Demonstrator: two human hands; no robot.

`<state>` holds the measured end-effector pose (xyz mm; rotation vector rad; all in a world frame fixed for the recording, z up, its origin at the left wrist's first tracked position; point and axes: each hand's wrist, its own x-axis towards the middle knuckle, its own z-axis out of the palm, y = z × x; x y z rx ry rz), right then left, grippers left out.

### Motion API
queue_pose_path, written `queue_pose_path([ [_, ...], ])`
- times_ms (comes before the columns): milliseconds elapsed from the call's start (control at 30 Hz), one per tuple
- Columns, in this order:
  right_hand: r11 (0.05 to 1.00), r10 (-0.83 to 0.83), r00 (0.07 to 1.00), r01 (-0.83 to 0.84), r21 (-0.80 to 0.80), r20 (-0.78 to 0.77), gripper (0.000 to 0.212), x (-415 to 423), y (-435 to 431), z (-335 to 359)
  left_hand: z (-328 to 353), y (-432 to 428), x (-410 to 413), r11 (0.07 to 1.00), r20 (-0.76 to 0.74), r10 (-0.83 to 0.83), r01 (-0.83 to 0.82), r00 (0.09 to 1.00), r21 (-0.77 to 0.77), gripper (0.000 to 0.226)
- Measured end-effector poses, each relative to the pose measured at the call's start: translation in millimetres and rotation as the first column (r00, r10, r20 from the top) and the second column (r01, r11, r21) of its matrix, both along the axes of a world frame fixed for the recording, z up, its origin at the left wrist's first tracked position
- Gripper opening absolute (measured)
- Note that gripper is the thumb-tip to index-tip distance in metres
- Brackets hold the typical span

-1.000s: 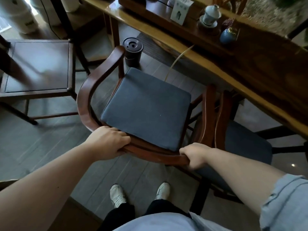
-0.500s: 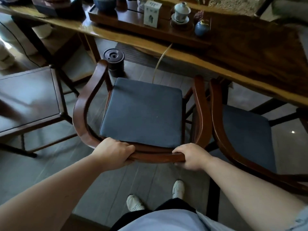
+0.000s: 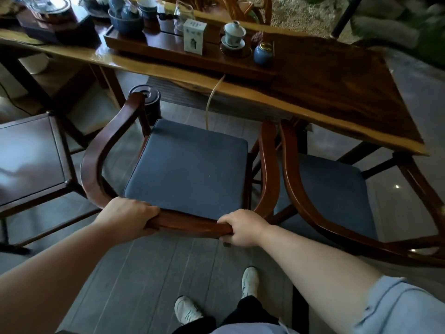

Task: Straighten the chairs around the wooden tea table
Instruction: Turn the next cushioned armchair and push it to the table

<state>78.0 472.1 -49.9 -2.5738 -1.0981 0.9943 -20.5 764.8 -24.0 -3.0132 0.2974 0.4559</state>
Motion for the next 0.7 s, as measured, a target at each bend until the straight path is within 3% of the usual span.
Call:
queue_pose_path([
  [133,0.999,0.045,0.999,-0.044,-0.03,0.023,0.031,15,-13,8,4,-19,7,0.999,0.008,0.034,-0.034,0.999,-0.02,0.034],
  [400,0.991,-0.133,0.991,0.133,0.006,-0.003,0.026,19,-24,9,5,-27,24,0.993,-0.027,-0.105,0.103,0.994,-0.058,0.035],
  [533,0.989,-0.145,0.989,0.145,0.011,-0.004,0.028,21,-23,8,8,-27,27,0.991,-0.048,-0.114,0.11,0.992,-0.077,0.032],
  [600,0.991,-0.134,0.991,0.133,-0.009,-0.018,0.033,20,-23,9,8,-27,24,0.993,-0.035,-0.088,0.085,0.995,-0.082,0.032],
  [700,0.995,-0.097,0.995,0.096,-0.041,-0.024,0.058,21,-22,15,4,-28,22,0.995,-0.042,-0.049,0.045,0.998,-0.088,0.032],
])
